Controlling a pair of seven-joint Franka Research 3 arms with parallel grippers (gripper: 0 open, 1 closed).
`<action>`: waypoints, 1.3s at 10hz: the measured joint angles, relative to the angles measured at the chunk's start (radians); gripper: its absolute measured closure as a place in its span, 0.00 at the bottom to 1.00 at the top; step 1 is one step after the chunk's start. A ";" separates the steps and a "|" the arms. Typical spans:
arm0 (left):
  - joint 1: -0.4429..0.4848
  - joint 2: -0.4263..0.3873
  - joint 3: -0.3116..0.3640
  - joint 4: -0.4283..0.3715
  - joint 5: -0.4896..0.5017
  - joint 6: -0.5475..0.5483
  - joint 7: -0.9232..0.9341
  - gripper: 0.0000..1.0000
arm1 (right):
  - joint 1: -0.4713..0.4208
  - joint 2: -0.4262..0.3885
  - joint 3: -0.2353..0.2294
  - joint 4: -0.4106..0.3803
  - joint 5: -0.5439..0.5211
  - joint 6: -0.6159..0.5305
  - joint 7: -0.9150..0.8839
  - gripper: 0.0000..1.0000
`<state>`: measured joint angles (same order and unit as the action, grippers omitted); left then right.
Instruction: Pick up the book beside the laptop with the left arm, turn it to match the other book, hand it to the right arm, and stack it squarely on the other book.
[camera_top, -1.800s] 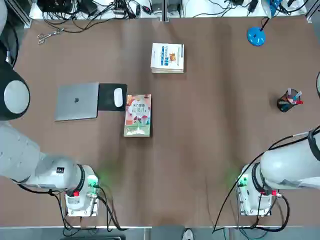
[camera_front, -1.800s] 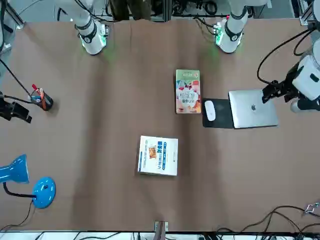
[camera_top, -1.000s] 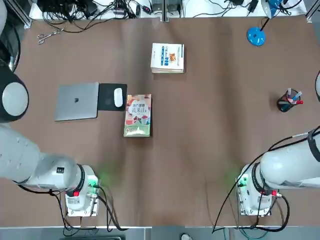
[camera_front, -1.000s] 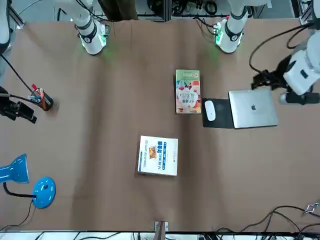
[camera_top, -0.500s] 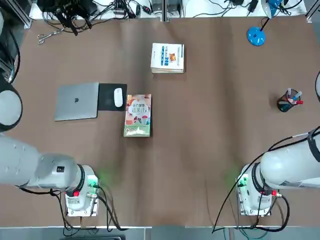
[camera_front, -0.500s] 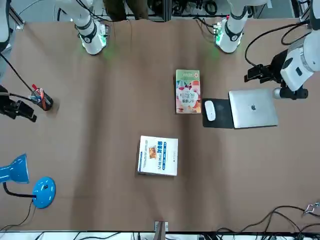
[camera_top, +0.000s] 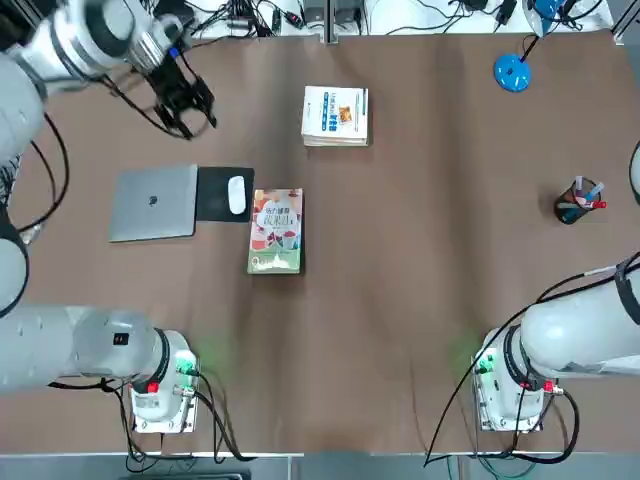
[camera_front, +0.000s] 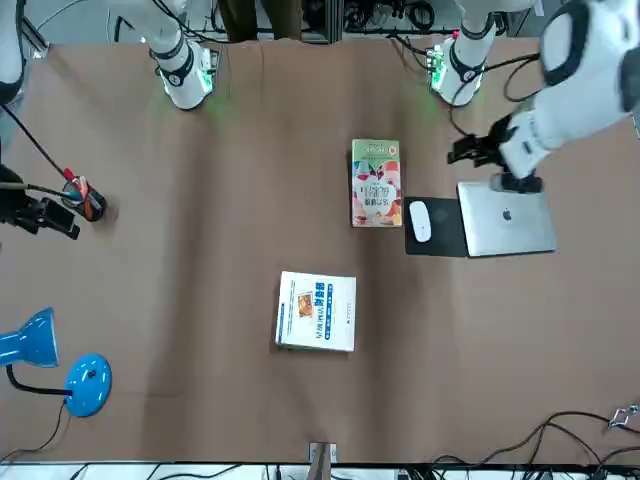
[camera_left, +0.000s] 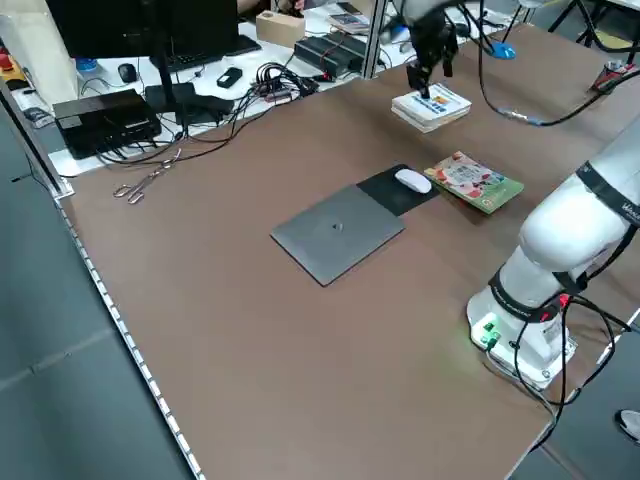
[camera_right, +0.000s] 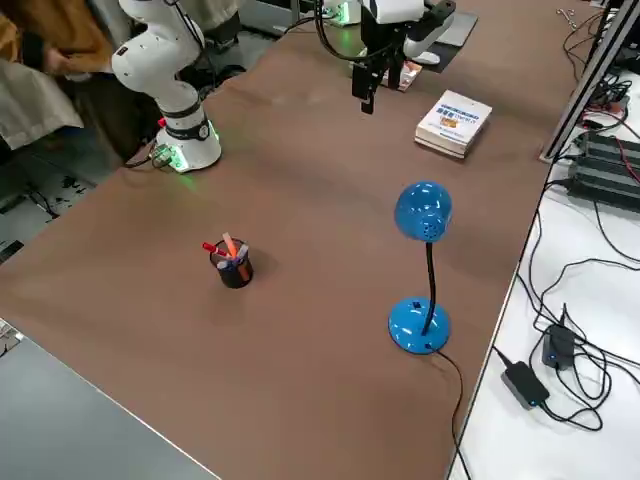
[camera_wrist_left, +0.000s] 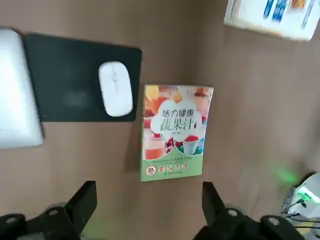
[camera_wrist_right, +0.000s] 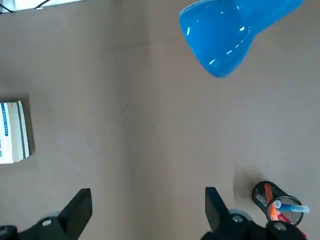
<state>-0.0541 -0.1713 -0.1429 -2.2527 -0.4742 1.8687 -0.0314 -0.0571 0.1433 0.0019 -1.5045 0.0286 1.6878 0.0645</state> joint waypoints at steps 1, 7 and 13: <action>-0.007 0.002 -0.027 -0.094 -0.060 0.074 0.067 0.07 | 0.008 0.001 0.000 -0.001 -0.011 0.000 0.000 0.00; 0.018 0.019 -0.025 -0.402 -0.365 0.191 0.389 0.18 | 0.059 0.038 0.001 -0.011 -0.030 0.000 0.000 0.00; 0.017 0.292 -0.026 -0.449 -0.594 0.322 0.676 0.21 | 0.122 0.064 0.003 -0.011 -0.031 0.034 0.002 0.00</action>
<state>-0.0372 0.1206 -0.1691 -2.7015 -1.0682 2.1903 0.6443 0.0649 0.2070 0.0045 -1.5155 -0.0019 1.7215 0.0668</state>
